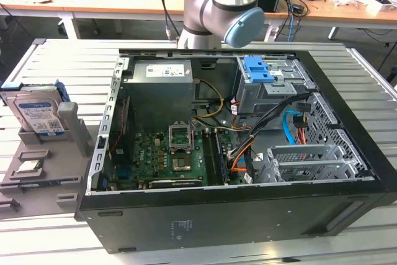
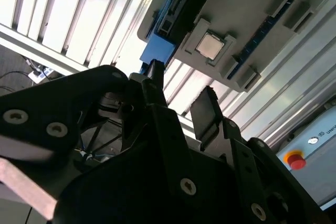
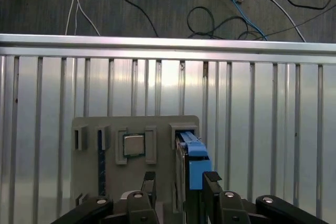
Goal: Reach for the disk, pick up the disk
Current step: 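Pick up the disk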
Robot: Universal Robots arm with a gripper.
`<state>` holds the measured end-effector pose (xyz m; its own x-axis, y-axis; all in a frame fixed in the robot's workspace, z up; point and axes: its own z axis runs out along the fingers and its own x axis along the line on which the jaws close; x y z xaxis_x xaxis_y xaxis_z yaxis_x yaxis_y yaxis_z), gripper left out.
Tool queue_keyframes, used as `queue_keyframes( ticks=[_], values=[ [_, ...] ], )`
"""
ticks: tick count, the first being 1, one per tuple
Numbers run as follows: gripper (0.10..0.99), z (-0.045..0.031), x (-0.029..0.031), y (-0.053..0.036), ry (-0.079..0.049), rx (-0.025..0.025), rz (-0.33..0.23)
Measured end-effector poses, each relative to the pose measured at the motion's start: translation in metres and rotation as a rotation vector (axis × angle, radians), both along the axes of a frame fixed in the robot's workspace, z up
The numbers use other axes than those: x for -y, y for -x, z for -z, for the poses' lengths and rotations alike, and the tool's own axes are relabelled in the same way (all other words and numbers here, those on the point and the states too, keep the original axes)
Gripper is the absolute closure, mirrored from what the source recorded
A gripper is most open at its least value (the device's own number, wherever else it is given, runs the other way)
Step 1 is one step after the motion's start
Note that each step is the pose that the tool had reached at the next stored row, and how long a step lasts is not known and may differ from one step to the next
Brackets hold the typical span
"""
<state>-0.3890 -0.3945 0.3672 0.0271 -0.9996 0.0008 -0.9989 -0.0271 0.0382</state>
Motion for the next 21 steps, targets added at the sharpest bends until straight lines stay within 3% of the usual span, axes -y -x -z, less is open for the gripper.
queue_keyframes(
  ticks=[2,8,21],
  values=[
    [0.604,0.0001,-0.0061,0.0000,0.000,0.0001,0.000],
    [0.604,0.0000,-0.0147,0.0000,0.000,0.0000,0.000],
    [0.604,0.0059,-0.0155,0.0000,0.000,0.0000,0.000]
  ],
)
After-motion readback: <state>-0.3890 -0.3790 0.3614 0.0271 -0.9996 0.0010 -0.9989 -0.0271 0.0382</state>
